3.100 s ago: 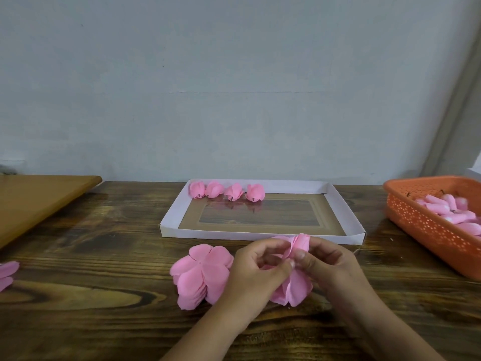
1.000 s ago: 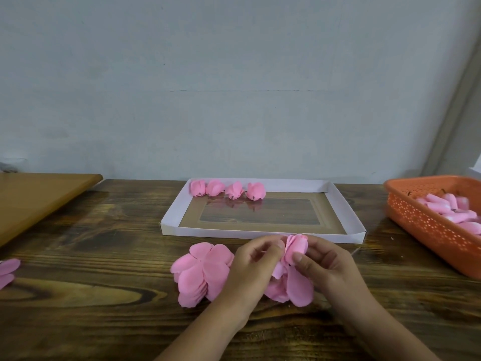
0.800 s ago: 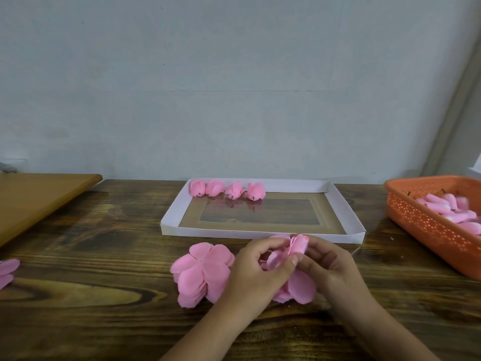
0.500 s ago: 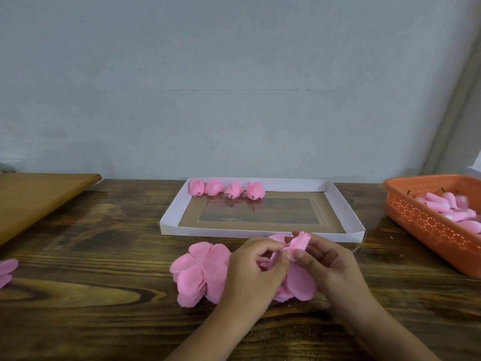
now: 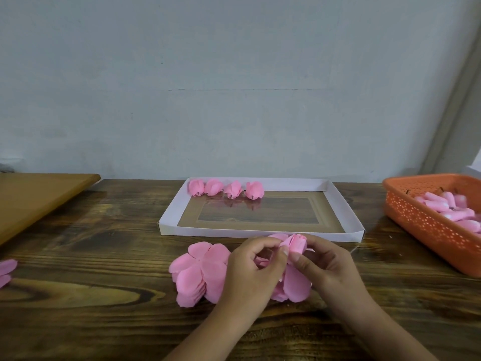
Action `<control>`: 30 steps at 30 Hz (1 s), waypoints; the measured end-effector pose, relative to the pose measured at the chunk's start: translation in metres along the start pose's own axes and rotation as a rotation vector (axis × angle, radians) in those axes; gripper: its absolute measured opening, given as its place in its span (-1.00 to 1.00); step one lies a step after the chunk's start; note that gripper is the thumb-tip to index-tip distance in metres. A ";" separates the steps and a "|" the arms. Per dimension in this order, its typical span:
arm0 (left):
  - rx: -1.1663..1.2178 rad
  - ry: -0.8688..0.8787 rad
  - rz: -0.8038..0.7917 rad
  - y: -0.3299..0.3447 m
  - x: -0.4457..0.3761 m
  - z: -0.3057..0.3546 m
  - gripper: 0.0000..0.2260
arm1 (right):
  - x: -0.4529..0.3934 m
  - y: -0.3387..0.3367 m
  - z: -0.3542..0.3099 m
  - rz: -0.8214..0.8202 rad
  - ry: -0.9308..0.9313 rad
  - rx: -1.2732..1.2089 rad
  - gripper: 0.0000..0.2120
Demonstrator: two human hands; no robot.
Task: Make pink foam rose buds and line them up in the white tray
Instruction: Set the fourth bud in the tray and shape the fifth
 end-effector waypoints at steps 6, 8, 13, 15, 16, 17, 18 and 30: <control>0.014 -0.008 -0.022 0.001 0.000 -0.001 -0.84 | 0.000 -0.003 0.004 0.025 0.014 0.035 -0.80; 0.033 -0.014 -0.008 0.000 -0.002 -0.002 -0.85 | 0.001 -0.002 0.003 0.017 0.004 0.039 -0.78; 0.320 -0.243 -0.107 0.002 -0.007 -0.014 -0.68 | 0.001 -0.007 0.006 0.077 0.058 -0.013 -0.78; 0.420 -0.318 -0.157 0.004 -0.010 -0.018 -0.63 | 0.001 -0.009 0.007 0.093 0.084 -0.035 -0.79; 0.415 -0.322 -0.168 0.005 -0.010 -0.018 -0.62 | 0.001 -0.010 0.007 0.095 0.090 -0.040 -0.80; 0.388 -0.311 -0.172 0.006 -0.009 -0.017 -0.62 | 0.002 -0.011 0.008 0.095 0.092 -0.044 -0.80; 0.349 -0.288 -0.177 0.006 -0.008 -0.015 -0.63 | 0.002 -0.011 0.009 0.094 0.095 -0.046 -0.80; 0.153 -0.090 -0.215 0.007 -0.002 0.003 -0.67 | 0.002 -0.008 0.010 0.039 0.126 -0.100 -0.79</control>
Point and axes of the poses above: each hand's wrist, its own x-axis away from the middle knuckle, its own y-axis out of the palm, z = x × y, the point moved 7 cm from there along -x, towards the middle knuckle, and after that the axes turned 14 degrees about -y, right-handed, at the moved point
